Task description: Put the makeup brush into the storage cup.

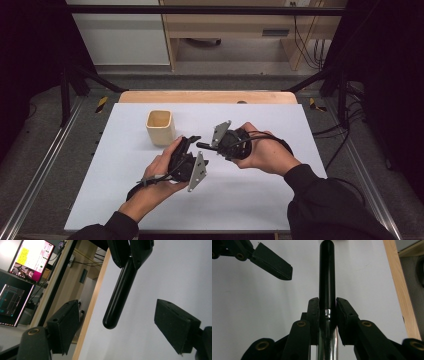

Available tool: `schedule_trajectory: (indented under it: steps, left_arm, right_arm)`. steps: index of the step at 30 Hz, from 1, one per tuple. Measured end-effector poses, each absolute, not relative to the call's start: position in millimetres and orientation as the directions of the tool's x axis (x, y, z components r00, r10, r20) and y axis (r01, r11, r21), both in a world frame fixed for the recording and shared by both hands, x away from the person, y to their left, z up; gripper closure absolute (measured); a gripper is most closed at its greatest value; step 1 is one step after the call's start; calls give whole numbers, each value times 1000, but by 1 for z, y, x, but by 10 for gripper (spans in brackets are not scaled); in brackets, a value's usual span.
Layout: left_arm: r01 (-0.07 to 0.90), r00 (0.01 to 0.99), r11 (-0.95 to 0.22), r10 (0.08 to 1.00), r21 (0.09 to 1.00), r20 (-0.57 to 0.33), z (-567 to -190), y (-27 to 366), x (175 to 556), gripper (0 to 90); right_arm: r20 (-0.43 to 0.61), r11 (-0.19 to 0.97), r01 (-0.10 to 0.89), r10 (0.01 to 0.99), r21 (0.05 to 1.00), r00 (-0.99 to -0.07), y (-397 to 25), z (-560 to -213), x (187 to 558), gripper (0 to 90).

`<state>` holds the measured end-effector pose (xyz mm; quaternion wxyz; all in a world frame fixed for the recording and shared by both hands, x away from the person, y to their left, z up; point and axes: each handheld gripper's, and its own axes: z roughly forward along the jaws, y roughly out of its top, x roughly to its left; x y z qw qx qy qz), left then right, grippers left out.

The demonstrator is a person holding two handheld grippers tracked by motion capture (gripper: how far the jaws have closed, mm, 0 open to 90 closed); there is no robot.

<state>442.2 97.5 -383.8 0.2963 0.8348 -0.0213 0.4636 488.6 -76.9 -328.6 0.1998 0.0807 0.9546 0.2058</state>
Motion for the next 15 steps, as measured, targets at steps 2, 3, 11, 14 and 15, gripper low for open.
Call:
schedule_trajectory:
  steps: [2,3,11,14,15]
  left_arm:
    - [-315,560,-828,232,464,795,-384,98,441,213]
    - [-317,556,-830,228,458,799,-385,98,440,213]
    - [-334,537,-839,205,430,818,-392,95,438,231]
    - [-337,534,-837,207,431,820,-394,93,439,239]
    - [-337,531,-840,203,425,822,-395,92,440,239]
  right_arm:
    - [-344,901,80,243,426,-907,-76,-329,489,737]
    - [-343,902,80,242,424,-908,-75,-329,489,737]
    - [-322,901,93,246,424,-914,-73,-330,492,737]
    - [-321,902,90,241,422,-916,-73,-331,494,737]
    - [-320,904,92,241,418,-916,-73,-331,494,737]
